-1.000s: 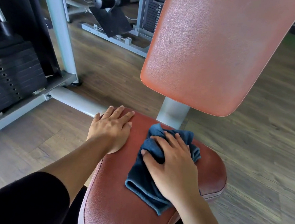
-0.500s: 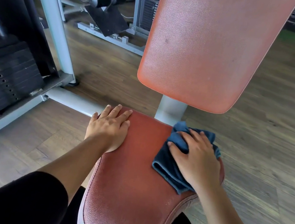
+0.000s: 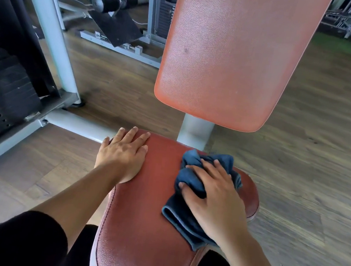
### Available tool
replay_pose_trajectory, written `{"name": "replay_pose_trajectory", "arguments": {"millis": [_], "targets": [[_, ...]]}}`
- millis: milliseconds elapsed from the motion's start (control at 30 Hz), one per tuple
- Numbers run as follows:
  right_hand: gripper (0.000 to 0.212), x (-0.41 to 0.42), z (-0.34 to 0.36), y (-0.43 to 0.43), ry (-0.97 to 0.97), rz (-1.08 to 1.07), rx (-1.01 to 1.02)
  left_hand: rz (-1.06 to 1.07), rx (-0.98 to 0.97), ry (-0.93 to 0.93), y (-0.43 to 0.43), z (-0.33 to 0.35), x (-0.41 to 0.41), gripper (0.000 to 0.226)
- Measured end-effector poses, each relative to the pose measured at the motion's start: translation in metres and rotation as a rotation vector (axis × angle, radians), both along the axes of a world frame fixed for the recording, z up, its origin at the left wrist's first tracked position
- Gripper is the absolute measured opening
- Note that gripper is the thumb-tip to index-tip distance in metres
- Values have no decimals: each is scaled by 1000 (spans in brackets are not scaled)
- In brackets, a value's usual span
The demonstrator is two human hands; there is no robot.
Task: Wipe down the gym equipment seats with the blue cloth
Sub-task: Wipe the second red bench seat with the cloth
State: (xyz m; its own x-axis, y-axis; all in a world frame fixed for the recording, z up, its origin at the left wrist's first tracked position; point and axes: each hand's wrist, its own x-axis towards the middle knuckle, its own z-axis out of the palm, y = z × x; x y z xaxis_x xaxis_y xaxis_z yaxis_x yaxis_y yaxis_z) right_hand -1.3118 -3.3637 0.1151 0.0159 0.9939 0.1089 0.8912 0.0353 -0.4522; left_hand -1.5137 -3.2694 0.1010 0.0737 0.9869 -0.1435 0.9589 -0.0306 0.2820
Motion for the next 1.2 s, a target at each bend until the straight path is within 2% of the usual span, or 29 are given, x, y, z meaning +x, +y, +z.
{"name": "replay_pose_trajectory", "arguments": {"millis": [67,233,500,667,767,1000,1100,1200], "targets": [[60,15,-1,-2,-2,-54,6,-5,2,0,0,0,0,48],[49,10,-4,26,-103,-91,-22,-8,20,-2,1,-4,-1,48],[48,-32,-6,66,-106,17,-59,9,97,-189,2,-6,-9,51],[49,-54,-4,77,-115,61,-64,-130,42,-286,0,-4,-33,49],[48,-74,-1,80,-131,121,-58,-165,13,-365,-3,-4,-51,48],[56,-87,2,62,-102,220,-92,-192,-13,-420,-15,-5,-74,49],[63,-78,10,47,29,283,-149,-149,27,-439,-23,-2,-68,47],[59,-52,21,37,218,219,-143,-66,118,-460,-29,9,-58,45]]}}
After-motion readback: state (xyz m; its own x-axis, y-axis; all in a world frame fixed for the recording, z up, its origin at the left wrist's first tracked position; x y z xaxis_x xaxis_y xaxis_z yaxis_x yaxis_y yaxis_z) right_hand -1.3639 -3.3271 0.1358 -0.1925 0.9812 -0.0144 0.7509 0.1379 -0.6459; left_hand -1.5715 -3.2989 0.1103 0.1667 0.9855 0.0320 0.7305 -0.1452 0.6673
